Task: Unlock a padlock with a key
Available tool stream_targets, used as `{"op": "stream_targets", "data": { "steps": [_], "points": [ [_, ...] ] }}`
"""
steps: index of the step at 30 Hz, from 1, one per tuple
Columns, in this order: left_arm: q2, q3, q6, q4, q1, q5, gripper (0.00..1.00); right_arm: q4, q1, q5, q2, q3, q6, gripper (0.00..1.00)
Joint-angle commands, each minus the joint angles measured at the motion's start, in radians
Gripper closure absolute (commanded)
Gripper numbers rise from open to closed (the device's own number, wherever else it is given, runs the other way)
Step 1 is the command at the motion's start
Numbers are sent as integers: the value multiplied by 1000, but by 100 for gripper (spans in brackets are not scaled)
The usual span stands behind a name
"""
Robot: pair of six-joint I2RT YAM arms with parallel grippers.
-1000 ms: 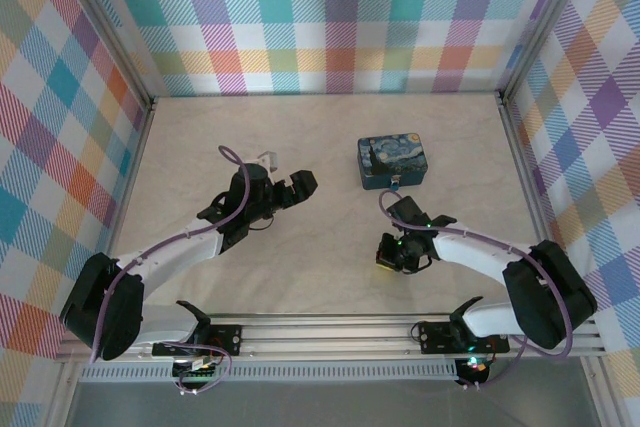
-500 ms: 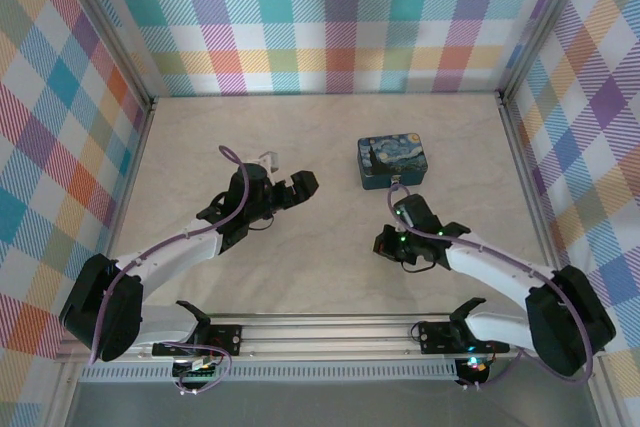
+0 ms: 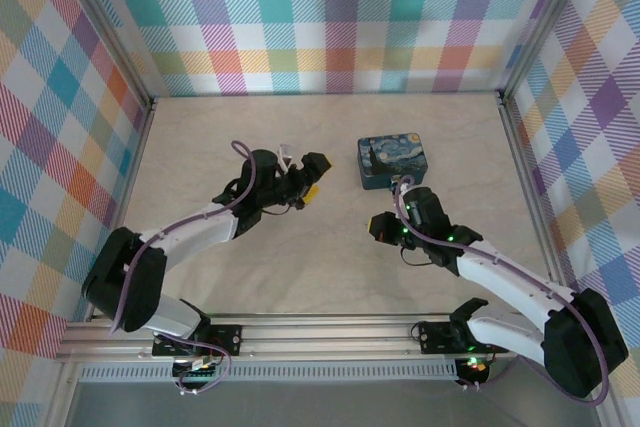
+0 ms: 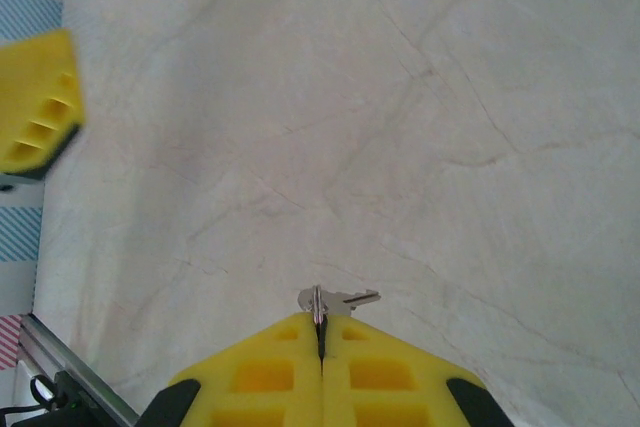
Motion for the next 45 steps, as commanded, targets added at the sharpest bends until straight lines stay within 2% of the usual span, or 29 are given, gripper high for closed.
{"op": "stream_targets", "data": {
  "steps": [1,6,14,20,27,39,45],
  "points": [
    [57,-5,-282,166,-10,91,6,113,8,9,12,59,-86,100],
    [133,-35,-476,372,-32,104,10,229,11,-15,77,124,-133,100],
    [209,-44,-591,508,-83,80,12,291,34,-44,198,225,-174,100],
    [245,-58,-647,591,-99,47,18,318,55,-54,245,231,-163,100],
    [243,-68,-651,593,-100,27,31,301,62,-37,231,208,-163,100],
    [249,-80,-655,598,-101,19,72,274,63,-8,200,194,-172,100],
    [251,-82,-654,594,-100,17,81,275,63,0,190,190,-170,100]
  ]
}}
